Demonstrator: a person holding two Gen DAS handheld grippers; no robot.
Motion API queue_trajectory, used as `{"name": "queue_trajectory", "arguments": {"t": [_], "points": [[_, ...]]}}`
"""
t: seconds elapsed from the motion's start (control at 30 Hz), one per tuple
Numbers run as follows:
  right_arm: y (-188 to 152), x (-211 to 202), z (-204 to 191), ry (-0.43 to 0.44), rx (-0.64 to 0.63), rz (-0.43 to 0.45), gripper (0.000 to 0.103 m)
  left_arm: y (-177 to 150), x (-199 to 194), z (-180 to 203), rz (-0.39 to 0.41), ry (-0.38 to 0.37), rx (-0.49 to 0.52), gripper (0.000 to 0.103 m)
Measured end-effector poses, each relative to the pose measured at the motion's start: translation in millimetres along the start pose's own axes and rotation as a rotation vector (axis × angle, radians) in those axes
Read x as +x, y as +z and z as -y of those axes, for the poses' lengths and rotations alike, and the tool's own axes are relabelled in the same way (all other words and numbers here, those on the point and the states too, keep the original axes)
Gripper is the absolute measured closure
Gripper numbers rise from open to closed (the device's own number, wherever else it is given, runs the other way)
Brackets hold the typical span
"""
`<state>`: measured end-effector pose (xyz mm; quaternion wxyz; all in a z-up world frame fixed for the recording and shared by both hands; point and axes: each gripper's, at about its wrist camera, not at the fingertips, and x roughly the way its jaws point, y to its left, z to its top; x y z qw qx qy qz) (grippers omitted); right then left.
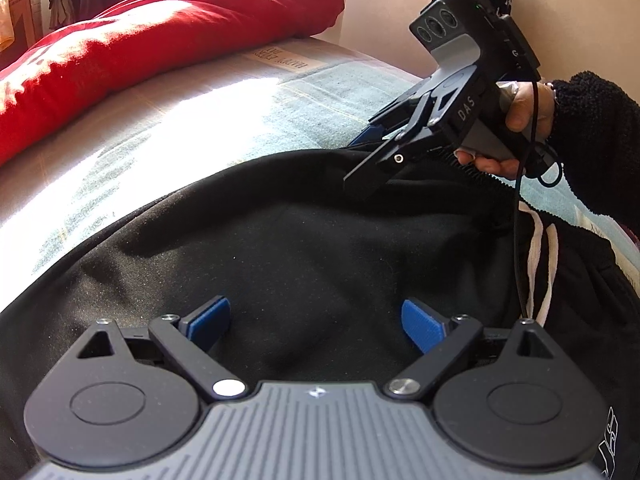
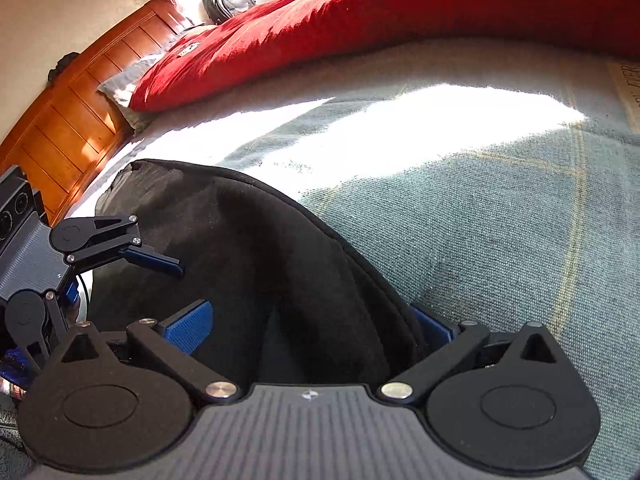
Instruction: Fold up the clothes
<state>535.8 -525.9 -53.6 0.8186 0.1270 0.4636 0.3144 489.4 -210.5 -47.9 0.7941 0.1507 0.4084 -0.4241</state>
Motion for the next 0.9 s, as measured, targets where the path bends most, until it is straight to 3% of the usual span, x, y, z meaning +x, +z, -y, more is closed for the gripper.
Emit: {"name": "queue_trajectory", "arguments": {"t": [0.27,0.53,0.73,0.9], "points": [[0.7,-4.1,25.1,0.094,0.198,0.065,0.000,-6.2,-5.4,-2.7,0.008,0.003,-0.014,0.010],[-3.4,1.8,9.8,0.045,0.094,0.094,0.000,-6.3,-8.0,-2.5,0.014,0.009,-0.020,0.010],[-2.8,18.9,-22.6,-0.124,-0.059,0.036,0.000,-6.5,-8.8,-4.7,0.017,0.012,-0.029,0.010],[-6.4,21.5,-29.5,-0.169,-0.125,0.028,0.000,-9.9,-10.3,-7.5,0.016,0.014,-0.035,0.010]]}}
